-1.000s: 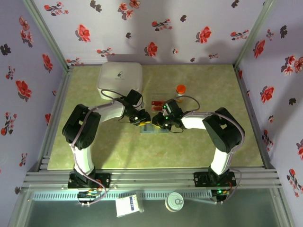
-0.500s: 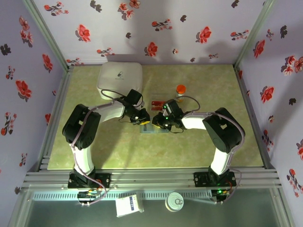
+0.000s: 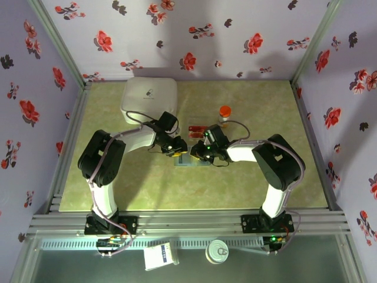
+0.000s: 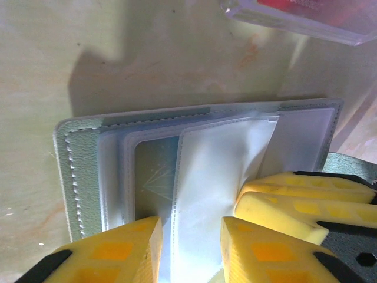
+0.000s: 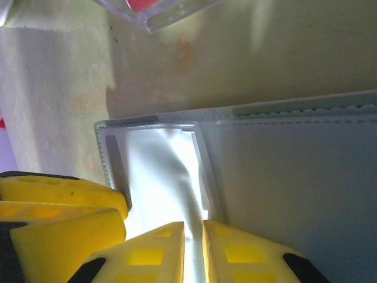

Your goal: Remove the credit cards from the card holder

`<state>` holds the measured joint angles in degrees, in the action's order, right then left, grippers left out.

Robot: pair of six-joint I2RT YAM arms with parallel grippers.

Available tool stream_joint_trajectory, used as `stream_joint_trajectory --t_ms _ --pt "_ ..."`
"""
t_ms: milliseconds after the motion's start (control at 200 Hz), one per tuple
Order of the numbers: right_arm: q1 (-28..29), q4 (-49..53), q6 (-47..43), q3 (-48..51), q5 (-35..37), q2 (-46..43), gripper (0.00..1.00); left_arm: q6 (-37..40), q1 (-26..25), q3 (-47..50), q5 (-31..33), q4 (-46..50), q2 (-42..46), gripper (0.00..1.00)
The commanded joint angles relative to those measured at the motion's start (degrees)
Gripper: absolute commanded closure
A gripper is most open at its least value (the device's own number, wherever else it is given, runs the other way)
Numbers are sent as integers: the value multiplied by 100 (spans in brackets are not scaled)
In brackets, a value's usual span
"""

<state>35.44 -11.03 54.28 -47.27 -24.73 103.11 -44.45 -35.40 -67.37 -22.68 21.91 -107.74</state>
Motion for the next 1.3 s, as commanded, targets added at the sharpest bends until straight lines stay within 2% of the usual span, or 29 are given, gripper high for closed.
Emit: stream_joint_trajectory --t_ms 0,290,605,880,1035,1295 --pt "-88 -126 182 171 -83 97 84 71 -70 -179 63 151 -102 68" --pt "-143 -495 344 327 -234 163 86 74 -116 -265 40 187 -212 67" --pt "-209 -683 409 472 -277 186 90 285 -204 -440 571 679 -142 67" --pt "-247 -847 504 562 -319 234 100 182 -240 -404 367 491 -240 68" --pt "-264 -902 522 602 -331 237 100 135 -240 -374 313 406 -310 69" --pt "-274 -930 544 622 -350 225 100 4 -239 -247 218 114 -173 77"
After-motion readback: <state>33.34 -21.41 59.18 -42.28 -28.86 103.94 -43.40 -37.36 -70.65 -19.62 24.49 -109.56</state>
